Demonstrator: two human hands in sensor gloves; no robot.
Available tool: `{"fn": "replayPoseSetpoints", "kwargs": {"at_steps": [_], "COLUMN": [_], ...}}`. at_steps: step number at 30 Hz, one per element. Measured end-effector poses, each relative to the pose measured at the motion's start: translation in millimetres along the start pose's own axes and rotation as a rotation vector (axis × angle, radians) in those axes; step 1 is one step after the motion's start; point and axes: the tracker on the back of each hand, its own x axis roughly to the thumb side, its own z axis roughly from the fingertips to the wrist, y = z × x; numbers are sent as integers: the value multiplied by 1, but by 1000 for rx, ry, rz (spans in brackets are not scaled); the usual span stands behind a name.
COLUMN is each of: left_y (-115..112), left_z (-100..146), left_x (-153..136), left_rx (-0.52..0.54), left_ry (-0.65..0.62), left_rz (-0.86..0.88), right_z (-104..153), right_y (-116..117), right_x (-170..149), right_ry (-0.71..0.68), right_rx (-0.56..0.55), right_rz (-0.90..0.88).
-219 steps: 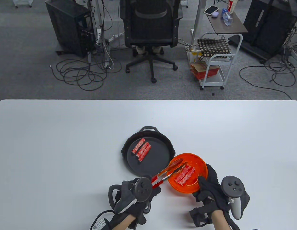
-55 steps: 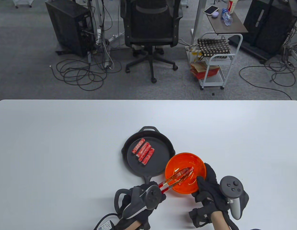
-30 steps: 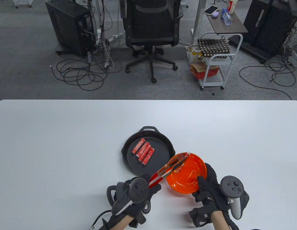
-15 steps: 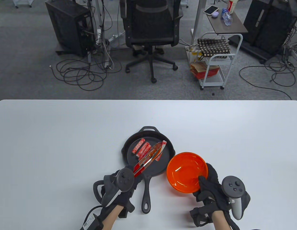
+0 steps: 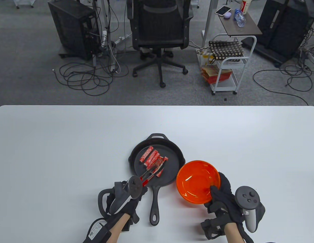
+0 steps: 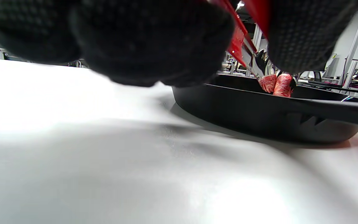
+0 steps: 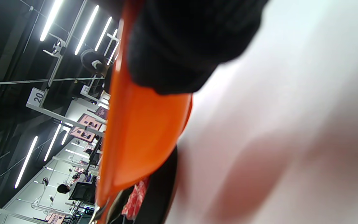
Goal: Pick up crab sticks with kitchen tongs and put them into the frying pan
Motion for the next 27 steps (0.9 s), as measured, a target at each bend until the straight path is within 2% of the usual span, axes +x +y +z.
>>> {"fn": "replayPoseSetpoints", "kwargs": {"at_steps": [27], "left_y": [-6], "left_z": [-4], "left_x": [5], "left_rx": [-20], "left_ry": [12], "left_rz": [-57], "right_z": [0], "right_y": [0], "right_x": [0], "right_ry": [-1], "right_rx": [-4], "right_rz": [2]}}
